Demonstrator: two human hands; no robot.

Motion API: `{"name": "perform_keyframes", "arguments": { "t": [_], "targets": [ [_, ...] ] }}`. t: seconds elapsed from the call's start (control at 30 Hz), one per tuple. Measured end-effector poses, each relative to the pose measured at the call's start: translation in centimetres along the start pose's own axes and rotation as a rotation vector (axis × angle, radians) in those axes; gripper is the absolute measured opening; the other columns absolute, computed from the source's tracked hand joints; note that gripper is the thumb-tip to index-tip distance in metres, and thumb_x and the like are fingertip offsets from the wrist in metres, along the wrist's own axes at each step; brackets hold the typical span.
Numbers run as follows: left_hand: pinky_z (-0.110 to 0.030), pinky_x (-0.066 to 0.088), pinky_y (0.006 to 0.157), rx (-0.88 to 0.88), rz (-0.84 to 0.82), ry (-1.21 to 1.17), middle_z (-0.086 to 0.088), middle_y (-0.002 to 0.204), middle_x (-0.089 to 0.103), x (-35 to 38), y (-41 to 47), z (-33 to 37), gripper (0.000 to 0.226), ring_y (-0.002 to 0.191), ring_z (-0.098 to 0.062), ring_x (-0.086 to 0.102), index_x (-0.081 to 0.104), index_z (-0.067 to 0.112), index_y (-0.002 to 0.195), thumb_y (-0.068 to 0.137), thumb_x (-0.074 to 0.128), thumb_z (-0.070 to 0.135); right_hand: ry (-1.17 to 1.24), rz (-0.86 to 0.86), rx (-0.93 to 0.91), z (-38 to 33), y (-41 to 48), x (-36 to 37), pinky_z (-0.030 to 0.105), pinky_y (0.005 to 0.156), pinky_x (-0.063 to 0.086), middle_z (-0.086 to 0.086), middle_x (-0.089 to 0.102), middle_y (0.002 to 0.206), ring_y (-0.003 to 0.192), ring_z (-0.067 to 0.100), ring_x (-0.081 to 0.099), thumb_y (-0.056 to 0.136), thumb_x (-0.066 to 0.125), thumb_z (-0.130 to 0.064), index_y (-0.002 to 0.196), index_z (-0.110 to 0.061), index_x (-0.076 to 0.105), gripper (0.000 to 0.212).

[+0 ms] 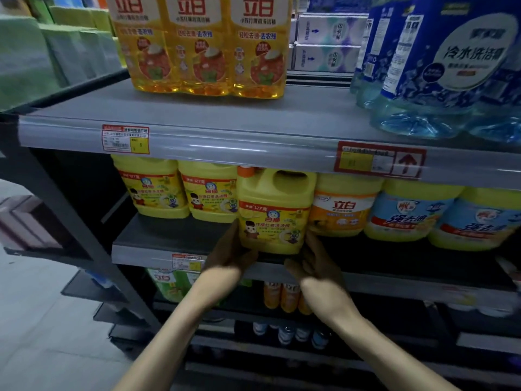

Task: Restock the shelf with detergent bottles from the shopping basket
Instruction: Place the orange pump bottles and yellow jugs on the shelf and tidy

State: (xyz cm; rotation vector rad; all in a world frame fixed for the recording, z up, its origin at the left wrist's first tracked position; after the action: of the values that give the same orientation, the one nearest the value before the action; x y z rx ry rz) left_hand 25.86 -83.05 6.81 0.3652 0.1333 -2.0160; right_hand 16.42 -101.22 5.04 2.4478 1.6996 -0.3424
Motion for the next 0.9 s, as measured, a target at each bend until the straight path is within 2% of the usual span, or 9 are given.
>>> {"name": "perform_keyframes", "arguments": {
  "t": [0.07,0.17,0.3,0.43,0.57,0.63,0.73,0.8,0.9],
  "targets": [
    [-0.008,0.05,0.095,0.01,0.017,-0.041,0.037,0.138,0.059,-0.3,-0.5,-0.4,0.068,0.125,0.015,0.057,0.04,0.043,0.154,0.101,0.067,0.009,0.049,-0.054,0.018,0.1,-0.6,0.7,0.044,0.119,0.046,-0.023,0.044,0.161,0.146,0.004,0.046,0.08,0.074,-0.048,0.161,-0.052,0.029,0.093],
    [-0.009,0.051,0.093,0.003,0.026,-0.05,0.043,0.127,0.063,-0.1,0.4,0.3,0.065,0.12,0.015,0.06,0.043,0.054,0.142,0.098,0.07,0.014,0.093,-0.044,0.029,-0.4,-0.7,1.0,0.043,0.122,0.042,-0.024,0.043,0.161,0.147,0.0,0.043,0.084,0.077,-0.038,0.162,-0.05,0.03,0.092],
    [-0.007,0.051,0.086,-0.002,-0.001,-0.104,0.047,0.108,0.067,0.4,1.8,0.9,0.065,0.106,0.021,0.063,0.044,0.054,0.125,0.099,0.065,-0.002,0.096,-0.012,0.02,-0.5,0.3,1.5,0.046,0.121,0.042,-0.022,0.042,0.163,0.15,0.006,0.042,0.071,0.076,-0.063,0.162,-0.05,0.027,0.105],
    [-0.005,0.052,0.078,-0.024,0.039,-0.145,0.033,0.106,0.068,0.2,3.1,1.7,0.064,0.091,0.024,0.064,0.047,0.05,0.116,0.099,0.062,-0.009,0.086,-0.022,0.046,-0.6,1.1,2.3,0.046,0.121,0.042,-0.021,0.039,0.164,0.151,0.01,0.04,0.07,0.072,-0.07,0.163,-0.053,0.021,0.107],
    [0.0,0.048,0.071,-0.021,0.05,-0.206,0.029,0.109,0.059,0.1,3.7,1.6,0.06,0.083,0.028,0.061,0.046,0.051,0.115,0.1,0.064,-0.004,0.053,-0.036,0.055,-1.4,1.5,2.7,0.031,0.115,0.041,-0.019,0.043,0.153,0.141,0.006,0.042,0.094,0.076,-0.041,0.168,-0.036,0.017,0.095],
    [-0.002,0.05,0.073,-0.007,0.051,-0.216,0.035,0.102,0.067,0.1,3.8,1.6,0.06,0.088,0.026,0.063,0.049,0.052,0.115,0.1,0.064,-0.004,0.023,-0.025,0.048,-1.8,2.1,2.7,0.029,0.111,0.043,-0.014,0.048,0.155,0.14,0.008,0.047,0.091,0.078,-0.043,0.168,-0.031,0.021,0.097],
    [-0.015,0.055,0.089,0.024,0.063,-0.195,0.037,0.108,0.073,0.3,3.9,1.7,0.062,0.105,0.012,0.068,0.051,0.051,0.124,0.096,0.069,-0.002,0.011,0.022,0.04,-2.4,3.4,2.6,0.038,0.115,0.045,-0.013,0.056,0.152,0.139,0.014,0.053,0.073,0.073,-0.063,0.161,-0.042,0.035,0.098],
    [-0.036,0.056,0.102,0.033,0.079,-0.192,0.018,0.125,0.075,0.4,3.7,1.9,0.062,0.12,-0.008,0.069,0.055,0.045,0.136,0.091,0.073,0.008,0.004,0.025,0.054,-2.9,4.4,2.4,0.039,0.116,0.044,-0.018,0.057,0.15,0.137,0.012,0.053,0.079,0.073,-0.062,0.157,-0.05,0.037,0.086],
    [-0.048,0.053,0.11,0.03,0.087,-0.225,0.008,0.132,0.073,0.5,3.6,2.2,0.062,0.127,-0.018,0.066,0.059,0.056,0.131,0.085,0.07,0.016,0.082,-0.003,0.036,-4.1,5.1,2.2,0.013,0.096,0.041,-0.03,0.059,0.131,0.116,-0.008,0.055,0.1,0.07,-0.033,0.152,-0.045,0.043,0.06]
  ]
}}
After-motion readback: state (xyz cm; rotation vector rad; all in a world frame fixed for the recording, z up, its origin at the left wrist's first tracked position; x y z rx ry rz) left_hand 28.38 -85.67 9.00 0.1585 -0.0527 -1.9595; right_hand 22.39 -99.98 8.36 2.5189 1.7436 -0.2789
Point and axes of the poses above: each hand's wrist, its own y-axis towards the middle knuckle, its own x-axis out of the palm, z = x × y, the point moved 8 cm from there along y, towards the middle knuckle
